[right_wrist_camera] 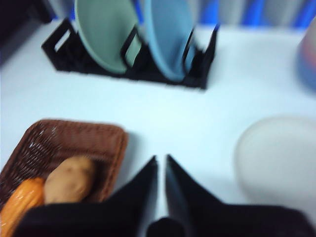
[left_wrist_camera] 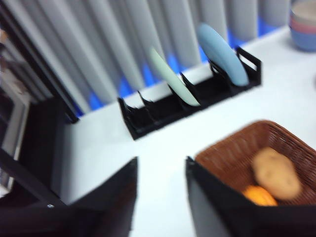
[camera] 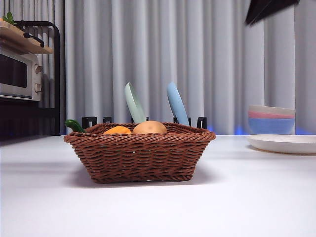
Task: Pick up the basket,pick up the corn from the table,pick up the potato from the table,pick up the cucumber from the table,put all items into the basket
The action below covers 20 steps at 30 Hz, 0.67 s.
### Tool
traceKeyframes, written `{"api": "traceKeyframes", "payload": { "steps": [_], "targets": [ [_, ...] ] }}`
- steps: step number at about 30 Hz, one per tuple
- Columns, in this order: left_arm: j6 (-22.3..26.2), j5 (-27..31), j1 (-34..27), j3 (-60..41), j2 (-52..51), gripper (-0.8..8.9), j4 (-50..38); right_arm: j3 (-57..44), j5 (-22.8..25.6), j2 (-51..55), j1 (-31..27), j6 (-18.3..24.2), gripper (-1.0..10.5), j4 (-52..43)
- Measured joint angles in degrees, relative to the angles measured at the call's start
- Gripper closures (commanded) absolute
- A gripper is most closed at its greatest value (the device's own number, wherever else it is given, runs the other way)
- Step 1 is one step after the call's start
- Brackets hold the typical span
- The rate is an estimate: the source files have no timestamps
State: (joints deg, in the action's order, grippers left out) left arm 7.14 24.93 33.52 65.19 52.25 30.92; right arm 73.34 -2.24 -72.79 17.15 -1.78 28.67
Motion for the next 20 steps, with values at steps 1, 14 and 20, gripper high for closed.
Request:
{"api": "traceKeyframes", "payload": {
  "steps": [1, 14, 20],
  "targets": [
    [0.5, 0.0, -0.9, -3.0, -1.7, 8.22, -3.1, -0.3, 0.8, 1.6, 0.1, 1.1, 9.6, -0.6],
    [1.1, -7.8, -12.1, -27.7, -27.4, 8.22, -11.9, -30.2, 4.0, 29.7, 0.2, 2.9, 9.6, -17.8],
    [-2.0, -9.6, -12.2, -30.1, -33.0, 8.18, -10.3, -36.1, 4.0, 36.0, 0.1, 0.8, 9.6, -13.7]
  ]
}}
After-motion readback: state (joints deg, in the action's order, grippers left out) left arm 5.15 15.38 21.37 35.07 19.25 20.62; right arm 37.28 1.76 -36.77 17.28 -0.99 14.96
